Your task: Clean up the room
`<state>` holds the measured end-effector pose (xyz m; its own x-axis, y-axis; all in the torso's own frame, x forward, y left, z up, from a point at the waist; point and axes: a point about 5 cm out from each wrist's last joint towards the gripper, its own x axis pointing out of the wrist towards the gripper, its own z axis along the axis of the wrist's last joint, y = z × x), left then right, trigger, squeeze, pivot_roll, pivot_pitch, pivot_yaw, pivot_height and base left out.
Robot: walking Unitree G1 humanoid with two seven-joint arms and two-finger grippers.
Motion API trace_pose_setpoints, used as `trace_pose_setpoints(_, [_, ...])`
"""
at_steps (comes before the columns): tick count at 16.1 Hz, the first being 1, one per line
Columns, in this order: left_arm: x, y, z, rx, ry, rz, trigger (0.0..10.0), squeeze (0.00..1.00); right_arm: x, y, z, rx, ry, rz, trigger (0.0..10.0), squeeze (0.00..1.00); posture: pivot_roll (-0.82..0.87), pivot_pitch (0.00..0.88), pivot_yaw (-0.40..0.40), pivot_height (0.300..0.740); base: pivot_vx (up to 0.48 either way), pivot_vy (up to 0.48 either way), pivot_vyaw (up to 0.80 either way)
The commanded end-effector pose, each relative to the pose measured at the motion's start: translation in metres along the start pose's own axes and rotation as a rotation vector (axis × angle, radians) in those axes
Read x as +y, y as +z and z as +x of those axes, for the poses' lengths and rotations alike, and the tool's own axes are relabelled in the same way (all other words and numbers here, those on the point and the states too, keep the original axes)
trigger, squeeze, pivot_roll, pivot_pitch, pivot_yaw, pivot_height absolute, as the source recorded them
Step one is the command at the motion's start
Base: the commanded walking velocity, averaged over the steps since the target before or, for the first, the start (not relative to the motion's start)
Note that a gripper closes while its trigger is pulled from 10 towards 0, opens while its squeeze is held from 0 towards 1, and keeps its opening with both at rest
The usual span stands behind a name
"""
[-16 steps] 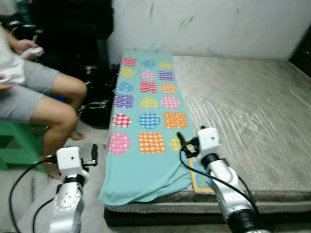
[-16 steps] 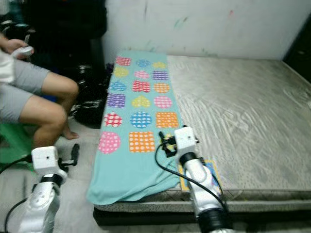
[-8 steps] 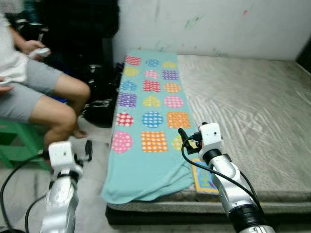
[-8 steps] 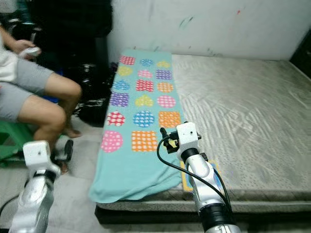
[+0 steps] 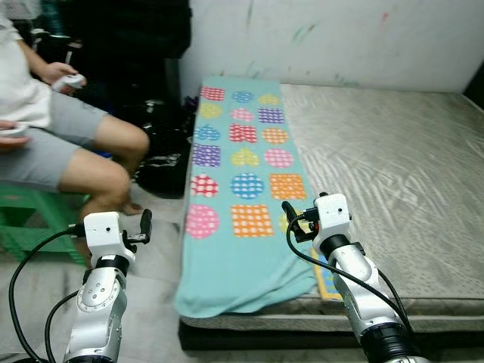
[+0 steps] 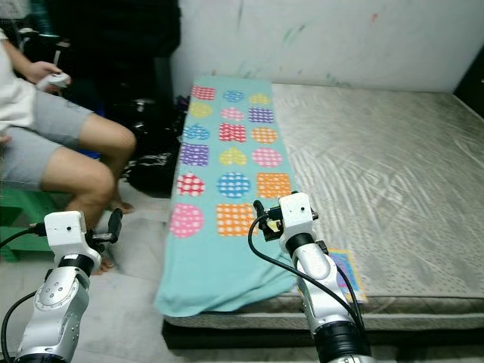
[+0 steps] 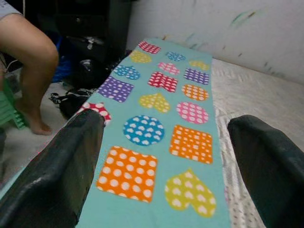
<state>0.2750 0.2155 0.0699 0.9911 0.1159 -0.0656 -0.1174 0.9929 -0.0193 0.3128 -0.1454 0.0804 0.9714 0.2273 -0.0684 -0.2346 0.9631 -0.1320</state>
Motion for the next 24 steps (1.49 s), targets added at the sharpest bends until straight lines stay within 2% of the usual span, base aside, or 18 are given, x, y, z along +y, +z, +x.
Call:
trace_pose_setpoints(1, [-0.0006,0.0015,0.0016,0.001,-0.008,0.003,10.0,0.0,-0.0029,0.0036,0.0017,-0.005,-0.01,0.002,10.0,0.0,-0.04,0.0,-0.047,0.74,0.0,0.424,0.0])
trace_pose_setpoints(9, [-0.0017,0.003,0.0018,-0.009,-0.003,0.019,10.0,0.0,-0.0027,0.0037,0.0017,0.0,-0.004,-0.003,10.0,0.0,-0.04,0.0,-0.045,0.74,0.0,0.045,0.0])
trace_pose_setpoints(24, [-0.0055,0.0015,0.0001,-0.004,-0.01,0.009,10.0,0.0,-0.0023,0.0031,0.0004,0.006,0.02,-0.024,10.0,0.0,-0.05,0.0,-0.055,0.74,0.0,-0.293,0.0])
